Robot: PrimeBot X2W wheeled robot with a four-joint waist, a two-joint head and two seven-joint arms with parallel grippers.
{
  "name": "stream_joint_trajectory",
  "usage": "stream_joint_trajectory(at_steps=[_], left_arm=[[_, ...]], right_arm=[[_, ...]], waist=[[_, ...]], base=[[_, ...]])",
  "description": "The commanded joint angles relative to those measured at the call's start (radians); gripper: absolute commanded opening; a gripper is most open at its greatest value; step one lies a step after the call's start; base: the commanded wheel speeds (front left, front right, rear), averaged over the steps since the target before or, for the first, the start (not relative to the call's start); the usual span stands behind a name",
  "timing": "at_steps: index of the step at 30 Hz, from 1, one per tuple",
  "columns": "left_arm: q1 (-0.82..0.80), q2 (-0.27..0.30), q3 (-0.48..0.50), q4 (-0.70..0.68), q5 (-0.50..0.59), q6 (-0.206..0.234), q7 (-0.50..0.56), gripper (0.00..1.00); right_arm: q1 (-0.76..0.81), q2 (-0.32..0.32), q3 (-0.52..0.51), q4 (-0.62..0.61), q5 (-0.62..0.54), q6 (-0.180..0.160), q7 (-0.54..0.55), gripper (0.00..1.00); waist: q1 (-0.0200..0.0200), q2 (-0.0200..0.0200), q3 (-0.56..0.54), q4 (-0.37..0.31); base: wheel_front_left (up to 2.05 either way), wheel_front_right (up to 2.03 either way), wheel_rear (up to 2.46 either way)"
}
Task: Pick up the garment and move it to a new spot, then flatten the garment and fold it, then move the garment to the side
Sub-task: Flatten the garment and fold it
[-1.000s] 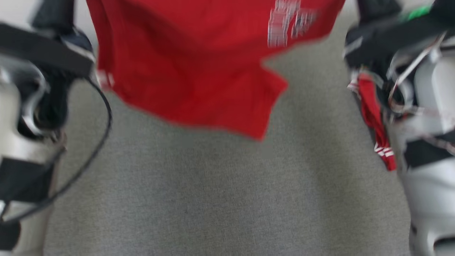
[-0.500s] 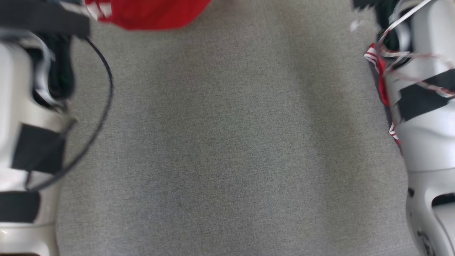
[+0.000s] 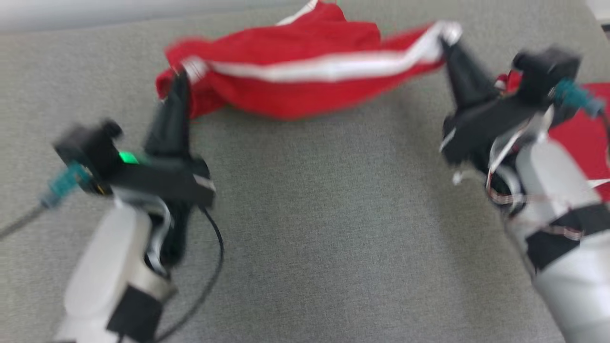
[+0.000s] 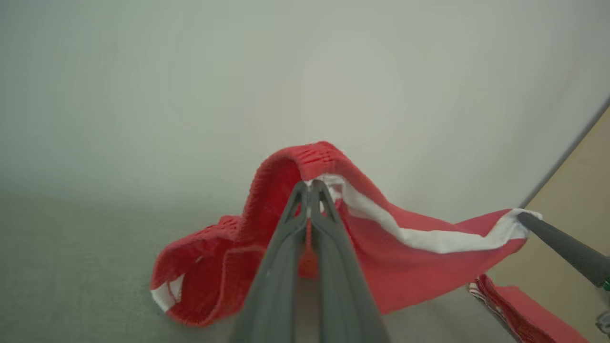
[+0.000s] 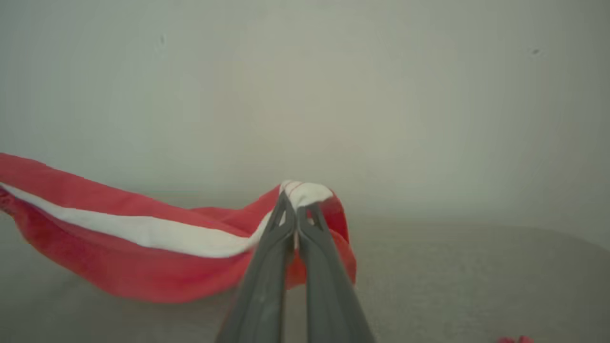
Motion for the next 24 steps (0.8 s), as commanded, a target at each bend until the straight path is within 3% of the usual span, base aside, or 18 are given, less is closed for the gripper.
stream_joint_trajectory(at_steps=[1,6,11,24], left_arm=[[0.031,0.013,-0.013,-0.012,-0.013,-0.001,-0.003,0.00],[0.192,0.070,-0.107,-0.073,-0.073,-0.001,0.008,0.00],[0.328,0.103,-0.152,-0.093,-0.088,0.004,0.043,0.00],[0.543,0.172,-0.214,-0.164,-0.179,0.048,0.253,0.00]], right_arm=[[0.031,-0.009,0.006,-0.023,0.021,-0.003,0.016,0.00],[0.200,-0.092,0.001,-0.164,0.097,-0.003,0.131,0.00],[0.375,-0.134,-0.069,-0.262,0.109,-0.003,0.208,0.00],[0.778,-0.085,-0.243,-0.501,0.148,-0.003,0.524,0.00]], waist=[[0.0001,-0.0001,-0.037,0.016],[0.0001,-0.0001,-0.085,0.019],[0.0001,-0.0001,-0.128,0.032],[0.0001,-0.0001,-0.210,0.067]], base=[[0.00,0.00,0.00],[0.00,0.00,0.00],[0.00,0.00,0.00],[0.00,0.00,0.00]])
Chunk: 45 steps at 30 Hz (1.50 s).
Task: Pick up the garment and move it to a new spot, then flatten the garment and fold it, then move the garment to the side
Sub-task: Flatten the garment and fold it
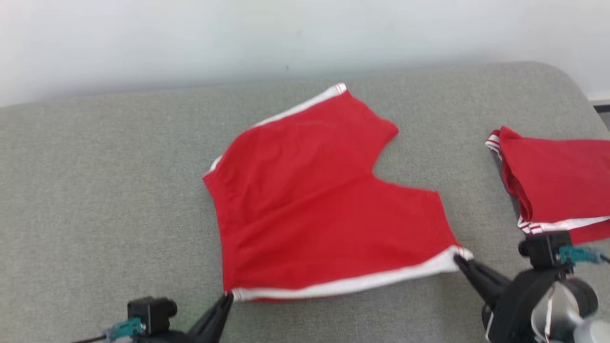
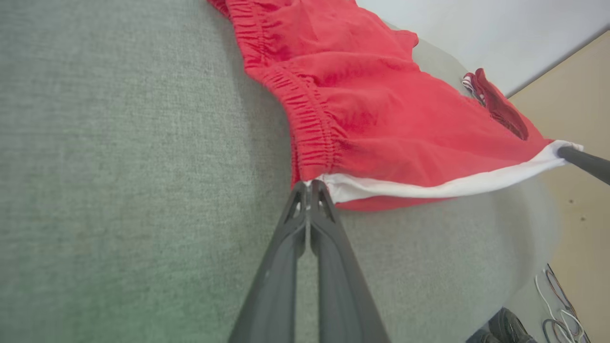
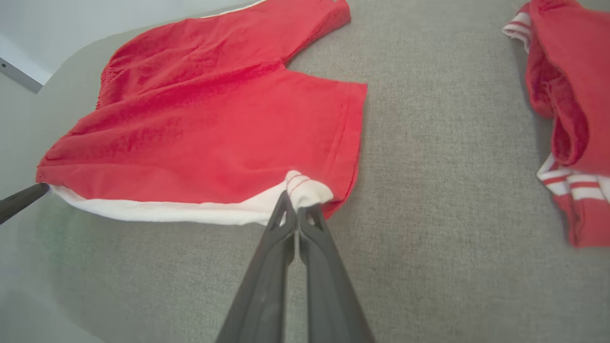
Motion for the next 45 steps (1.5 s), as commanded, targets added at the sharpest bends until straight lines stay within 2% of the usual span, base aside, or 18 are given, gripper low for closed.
stream_joint_trajectory(at_steps=[1,5,9,12,17,22,28,35,37,41,45], left_arm=[[0.043,0.022,-0.006,-0.023,-0.032,0.002,0.041,0.00],[0.100,0.063,-0.006,-0.076,-0.058,0.030,0.104,0.00],[0.155,0.117,-0.022,-0.118,-0.052,0.082,0.177,0.00],[0.190,0.127,-0.025,-0.181,-0.085,0.099,0.216,0.00],[0.211,0.153,-0.017,-0.245,-0.056,0.141,0.211,0.00],[0.186,0.112,-0.013,-0.278,-0.058,0.130,0.165,0.00],[0.118,0.052,0.013,-0.257,-0.041,0.110,0.077,0.00],[-0.015,-0.014,0.021,-0.171,-0.021,0.073,0.020,0.00],[-0.058,-0.031,0.027,-0.137,-0.004,0.080,-0.002,0.00],[-0.137,-0.069,0.024,-0.079,0.011,0.065,-0.032,0.00],[-0.205,-0.105,0.045,-0.022,0.018,0.072,-0.076,0.00]], right_arm=[[0.054,0.024,-0.032,-0.030,0.015,-0.003,0.041,0.00],[0.160,0.057,-0.080,-0.089,0.031,-0.003,0.151,0.00],[0.250,0.092,-0.127,-0.159,0.056,-0.003,0.261,0.00],[0.316,0.122,-0.181,-0.208,0.063,-0.003,0.345,0.00],[0.341,0.155,-0.240,-0.290,0.037,-0.003,0.386,0.00],[0.282,0.174,-0.222,-0.317,0.042,-0.003,0.341,0.00],[0.137,0.119,-0.172,-0.253,-0.025,-0.003,0.229,0.00],[-0.115,0.063,-0.055,-0.095,-0.097,-0.003,0.075,0.00],[-0.189,0.044,-0.018,-0.037,-0.109,-0.003,0.037,0.00],[-0.335,0.010,0.048,0.078,-0.135,-0.003,-0.038,0.00],[-0.453,-0.001,0.092,0.192,-0.159,-0.003,-0.119,0.00]], waist=[[0.0003,0.0002,-0.020,0.011],[0.0003,0.0002,-0.037,0.017],[0.0003,0.0002,-0.053,0.017],[0.0003,0.0002,-0.065,0.016],[0.0003,0.0002,-0.071,0.014],[0.0003,0.0002,-0.073,0.015],[0.0003,0.0002,-0.053,0.034],[0.0003,0.0002,0.008,0.067],[0.0003,0.0002,0.029,0.078],[0.0003,0.0002,0.073,0.102],[0.0003,0.0002,0.112,0.126]], base=[[0.00,0.00,0.00],[0.00,0.00,0.00],[0.00,0.00,0.00],[0.00,0.00,0.00],[0.00,0.00,0.00],[0.00,0.00,0.00],[0.00,0.00,0.00],[0.00,0.00,0.00],[0.00,0.00,0.00],[0.00,0.00,0.00],[0.00,0.00,0.00]])
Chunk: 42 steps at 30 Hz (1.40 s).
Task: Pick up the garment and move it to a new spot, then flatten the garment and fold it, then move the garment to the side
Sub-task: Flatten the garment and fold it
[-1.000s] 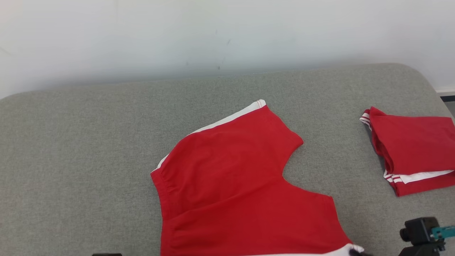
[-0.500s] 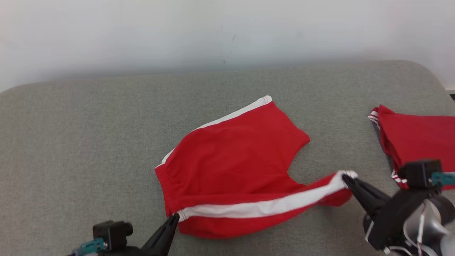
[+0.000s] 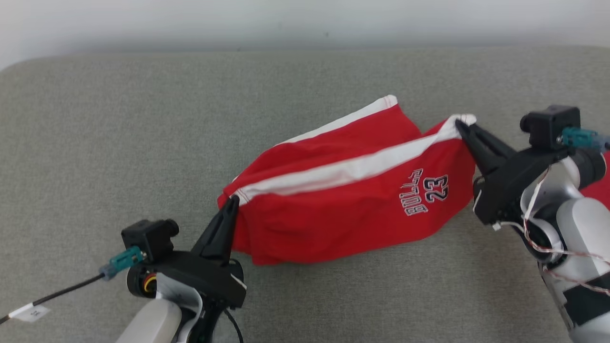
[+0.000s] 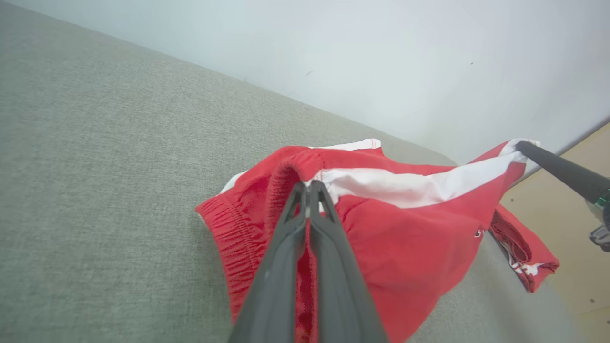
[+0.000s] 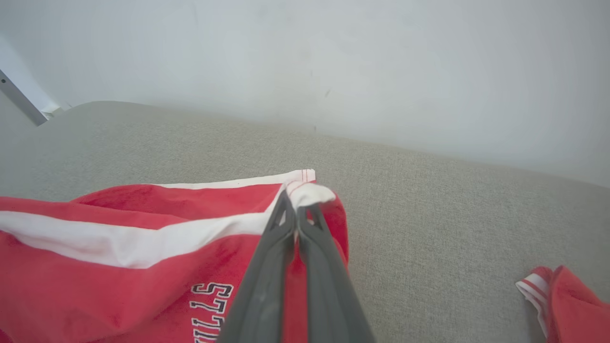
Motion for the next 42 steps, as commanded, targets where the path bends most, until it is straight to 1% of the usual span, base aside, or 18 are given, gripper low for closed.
stream_joint_trajectory(at_steps=[1,3,10,12,18,20,21,22,23,24,29,31,33,34,36,39,42], left_arm=[[-0.029,-0.011,0.010,0.021,0.007,0.006,-0.018,0.00],[-0.057,-0.023,0.015,0.049,0.013,0.013,-0.034,0.00],[-0.160,-0.065,0.017,0.132,0.035,0.010,-0.072,0.00],[-0.173,-0.069,0.016,0.142,0.042,0.015,-0.076,0.00],[-0.229,-0.097,0.012,0.197,0.044,0.000,-0.099,0.00],[-0.238,-0.102,0.015,0.209,0.047,0.004,-0.108,0.00],[-0.241,-0.104,0.015,0.215,0.049,0.003,-0.112,0.00],[-0.244,-0.106,0.016,0.220,0.049,0.004,-0.117,0.10],[-0.249,-0.107,0.020,0.224,0.054,0.007,-0.124,0.40],[-0.252,-0.108,0.019,0.228,0.061,0.008,-0.128,1.00],[-0.251,-0.091,0.011,0.239,0.109,0.010,-0.150,1.00],[-0.239,-0.078,0.021,0.226,0.138,0.018,-0.161,1.00],[-0.218,-0.060,0.025,0.206,0.193,0.035,-0.167,1.00],[-0.206,-0.047,0.021,0.193,0.228,0.045,-0.168,1.00],[-0.179,-0.032,0.043,0.136,0.304,0.078,-0.168,1.00],[-0.094,-0.014,0.072,0.042,0.420,0.128,-0.168,1.00],[-0.019,0.000,0.092,-0.034,0.512,0.156,-0.168,1.00]], right_arm=[[-0.042,0.002,0.011,0.038,-0.003,-0.003,-0.031,0.00],[-0.095,-0.001,0.033,0.093,-0.010,-0.003,-0.065,0.00],[-0.271,0.011,0.099,0.281,-0.034,-0.003,-0.170,0.00],[-0.294,0.013,0.108,0.302,-0.037,-0.003,-0.180,0.00],[-0.421,0.031,0.195,0.444,-0.033,-0.003,-0.232,0.00],[-0.448,0.035,0.211,0.481,-0.037,-0.003,-0.256,0.00],[-0.455,0.042,0.221,0.501,-0.030,-0.003,-0.261,0.11],[-0.466,0.042,0.231,0.518,-0.036,-0.003,-0.267,0.48],[-0.478,0.043,0.235,0.534,-0.035,-0.003,-0.276,1.00],[-0.487,0.046,0.236,0.550,-0.028,-0.003,-0.284,1.00],[-0.520,0.052,0.266,0.609,-0.008,-0.003,-0.302,1.00],[-0.531,0.047,0.274,0.621,0.010,-0.003,-0.289,1.00],[-0.533,0.043,0.280,0.631,0.038,-0.003,-0.262,1.00],[-0.527,0.042,0.282,0.640,0.060,-0.003,-0.228,1.00],[-0.515,0.033,0.289,0.641,0.099,-0.003,-0.160,1.00],[-0.492,0.014,0.283,0.643,0.149,-0.003,-0.061,1.00],[-0.462,-0.010,0.267,0.655,0.166,-0.003,0.013,1.00]], waist=[[-0.0002,-0.0001,0.046,0.036],[-0.0002,-0.0001,0.065,0.044],[-0.0002,-0.0001,0.135,0.072],[-0.0002,-0.0001,0.145,0.075],[-0.0002,-0.0001,0.183,0.093],[-0.0002,-0.0001,0.189,0.097],[-0.0002,-0.0001,0.190,0.099],[-0.0002,-0.0001,0.191,0.100],[-0.0002,-0.0001,0.191,0.102],[-0.0002,-0.0001,0.190,0.103],[-0.0002,-0.0001,0.168,0.101],[-0.0002,-0.0001,0.153,0.097],[-0.0002,-0.0001,0.134,0.094],[-0.0002,-0.0001,0.123,0.092],[-0.0002,-0.0001,0.102,0.090],[-0.0002,-0.0001,0.075,0.088],[-0.0002,-0.0001,0.054,0.095]], base=[[0.00,0.00,0.00],[0.00,0.00,0.00],[0.00,0.00,0.00],[0.00,0.00,0.00],[0.00,0.00,0.00],[0.00,0.00,0.00],[0.00,0.00,0.00],[0.00,0.00,0.00],[0.00,0.00,0.00],[0.00,0.00,0.00],[0.00,0.00,0.00],[0.00,0.00,0.00],[0.00,0.00,0.00],[0.00,0.00,0.00],[0.00,0.00,0.00],[0.00,0.00,0.00],[0.00,0.00,0.00]])
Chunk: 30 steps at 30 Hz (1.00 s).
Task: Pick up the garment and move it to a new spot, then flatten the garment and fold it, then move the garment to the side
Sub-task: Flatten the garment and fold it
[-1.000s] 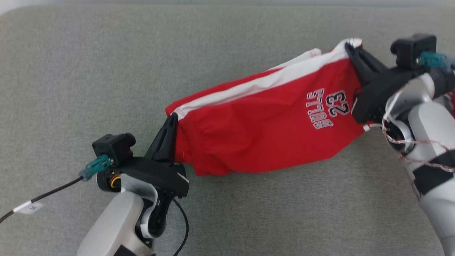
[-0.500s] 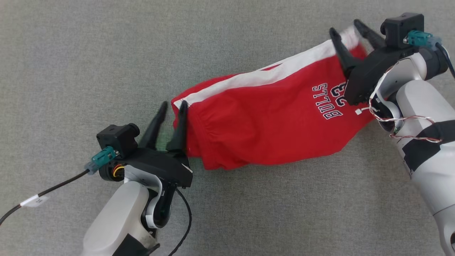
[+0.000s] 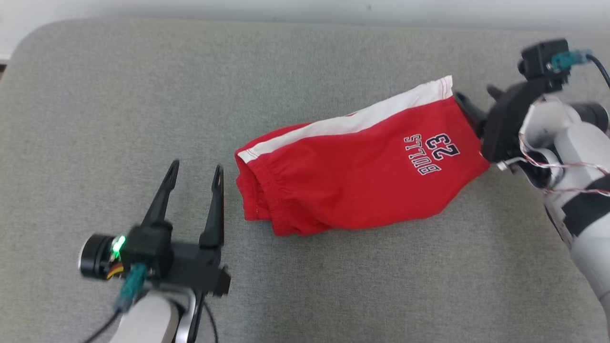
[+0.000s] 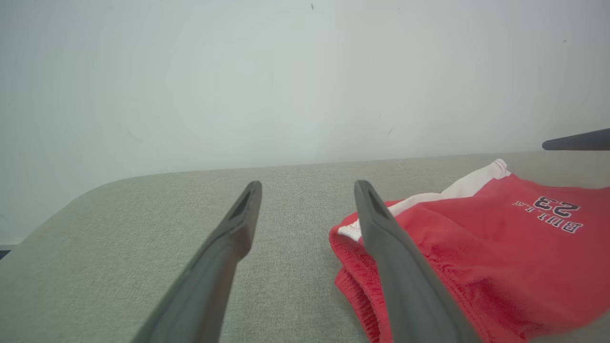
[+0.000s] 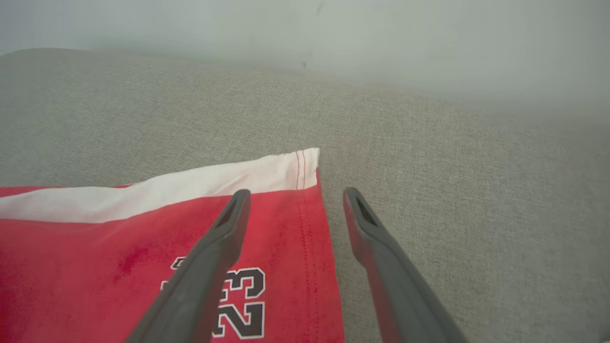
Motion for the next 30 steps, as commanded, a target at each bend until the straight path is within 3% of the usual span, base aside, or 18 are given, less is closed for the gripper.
stream_joint_trajectory(at_steps=[1,12,25,26,27,28,30], left_arm=[[0.053,0.013,0.016,-0.038,0.055,0.019,-0.002,1.00],[0.249,0.005,0.071,-0.134,0.193,0.030,-0.002,1.00],[0.306,-0.064,0.153,-0.121,0.218,0.014,-0.002,1.00],[0.309,-0.069,0.157,-0.119,0.219,0.007,-0.002,1.00],[0.310,-0.073,0.162,-0.118,0.223,0.004,-0.002,1.00],[0.311,-0.077,0.167,-0.116,0.225,0.001,-0.002,1.00],[0.312,-0.086,0.174,-0.110,0.231,-0.007,-0.002,1.00]], right_arm=[[0.033,-0.012,-0.019,0.015,0.009,-0.003,0.034,1.00],[0.094,0.009,-0.162,0.122,-0.065,-0.003,0.109,1.00],[0.109,0.088,-0.212,0.179,-0.180,-0.001,0.170,1.00],[0.114,0.099,-0.205,0.176,-0.181,0.000,0.187,0.91],[0.121,0.112,-0.196,0.174,-0.177,0.001,0.212,0.73],[0.128,0.120,-0.185,0.170,-0.176,0.002,0.237,0.43],[0.142,0.130,-0.167,0.157,-0.176,0.003,0.281,0.32]], waist=[[0.0002,0.0000,-0.032,0.007],[0.0002,0.0000,-0.029,0.055],[0.0002,0.0000,0.024,0.103],[0.0002,0.0000,0.025,0.104],[0.0002,0.0000,0.025,0.105],[0.0002,0.0000,0.026,0.106],[0.0002,0.0000,0.024,0.107]], base=[[0.00,0.00,0.00],[0.00,0.00,0.00],[0.00,0.00,0.00],[0.00,0.00,0.00],[0.00,0.00,0.00],[0.00,0.00,0.00],[0.00,0.00,0.00]])
